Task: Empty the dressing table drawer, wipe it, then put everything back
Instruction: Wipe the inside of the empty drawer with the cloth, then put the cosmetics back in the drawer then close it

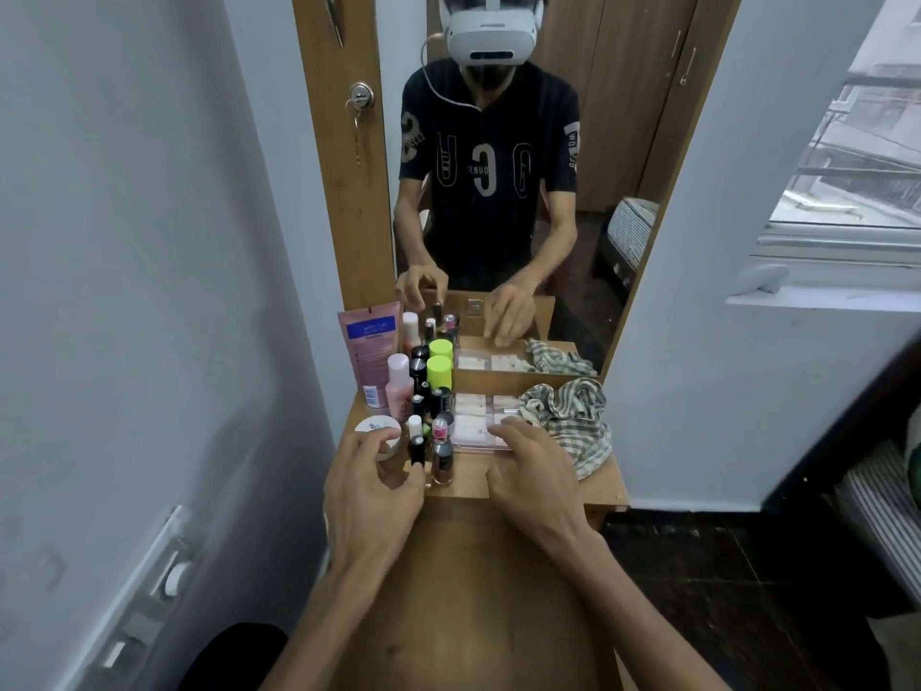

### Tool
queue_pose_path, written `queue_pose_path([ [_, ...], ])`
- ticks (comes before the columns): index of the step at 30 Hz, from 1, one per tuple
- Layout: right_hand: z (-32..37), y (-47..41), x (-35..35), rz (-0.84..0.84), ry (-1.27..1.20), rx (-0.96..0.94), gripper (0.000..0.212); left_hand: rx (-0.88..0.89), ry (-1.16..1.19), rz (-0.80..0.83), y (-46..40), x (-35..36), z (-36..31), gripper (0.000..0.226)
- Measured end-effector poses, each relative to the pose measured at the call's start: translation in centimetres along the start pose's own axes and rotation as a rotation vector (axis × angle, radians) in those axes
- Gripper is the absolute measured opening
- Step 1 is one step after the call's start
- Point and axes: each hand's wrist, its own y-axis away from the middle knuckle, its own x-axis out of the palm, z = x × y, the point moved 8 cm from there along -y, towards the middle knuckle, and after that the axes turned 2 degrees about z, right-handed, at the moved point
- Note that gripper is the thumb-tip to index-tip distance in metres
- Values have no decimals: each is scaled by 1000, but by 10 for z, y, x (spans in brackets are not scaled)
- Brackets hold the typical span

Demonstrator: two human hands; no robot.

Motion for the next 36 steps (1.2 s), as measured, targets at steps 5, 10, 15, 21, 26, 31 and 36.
queue_pose_path([
  [5, -17, 7, 31, 232, 272, -63, 67, 16, 51, -23, 13, 1, -2, 45],
  [10, -25, 30, 21, 125, 318, -73, 67, 53, 68, -78, 26, 0, -5, 39],
  [15, -28, 51, 11, -53, 381, -133, 60, 33, 92, -43, 43, 15, -7, 30],
  [21, -28, 56, 5, -262, 343, -293, 36, -76, 145, 120, 61, 51, -9, 19],
  [26, -26, 69, -7, -380, 280, -403, 8, -331, 331, 232, 66, 72, 7, 15],
  [31, 1, 115, -25, -433, 218, -506, 5, -386, 382, 295, 85, 63, 17, 10],
  [36, 29, 152, -23, -298, 165, -639, 8, -477, 495, 445, 107, 45, 42, 2],
])
